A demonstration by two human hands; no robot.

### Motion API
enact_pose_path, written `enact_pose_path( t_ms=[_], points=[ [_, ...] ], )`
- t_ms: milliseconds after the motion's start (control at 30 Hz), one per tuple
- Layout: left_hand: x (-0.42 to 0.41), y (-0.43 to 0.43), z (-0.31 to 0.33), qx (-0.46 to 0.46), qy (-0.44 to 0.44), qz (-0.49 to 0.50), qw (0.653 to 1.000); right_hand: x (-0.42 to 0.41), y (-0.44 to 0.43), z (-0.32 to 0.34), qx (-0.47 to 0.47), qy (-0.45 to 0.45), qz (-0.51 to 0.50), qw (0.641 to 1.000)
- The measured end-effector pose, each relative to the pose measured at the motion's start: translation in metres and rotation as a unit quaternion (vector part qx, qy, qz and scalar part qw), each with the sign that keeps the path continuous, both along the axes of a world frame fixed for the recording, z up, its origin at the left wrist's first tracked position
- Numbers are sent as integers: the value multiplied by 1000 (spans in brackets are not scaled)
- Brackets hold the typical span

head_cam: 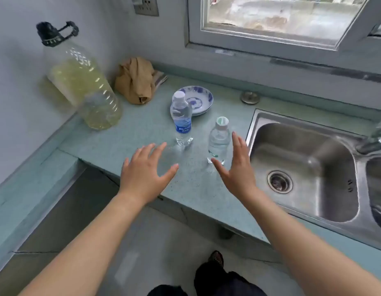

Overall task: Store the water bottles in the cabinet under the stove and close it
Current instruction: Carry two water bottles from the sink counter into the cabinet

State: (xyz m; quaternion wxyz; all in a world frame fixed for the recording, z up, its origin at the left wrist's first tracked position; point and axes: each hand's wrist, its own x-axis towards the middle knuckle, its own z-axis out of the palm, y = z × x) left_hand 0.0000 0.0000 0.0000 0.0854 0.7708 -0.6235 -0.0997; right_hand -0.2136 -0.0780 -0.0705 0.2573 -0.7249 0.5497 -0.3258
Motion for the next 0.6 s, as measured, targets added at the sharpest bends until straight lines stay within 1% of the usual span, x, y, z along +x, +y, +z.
enact_pose_path(
  t_ms=[100,200,267,333,400,467,533,600],
  points=[
    [10,-29,-10,-3,-9,29,1000,15,-24,-13,38,-52,-19,998],
    [25,-51,-18,0,0,38,999,30,-41,-20,18,-90,-6,996],
    [35,-67,-23,-1,-4,34,999,36,-58,-24,-1,-92,-1,996],
    [45,-86,-27,-2,-9,21,1000,41,-77,-24,10,-87,-12,996],
    [56,-108,-35,-2,3,6,1000,46,-97,-20,42,-101,-47,993],
    [65,-129,-42,-6,21,-19,1000,47,-112,-18,71,-118,-103,985],
    [71,-150,-50,-16,38,-50,998,43,-117,-20,77,-119,-164,976],
    [74,-167,-55,-27,66,-80,994,39,-112,-22,74,-106,-202,971]
  ],
)
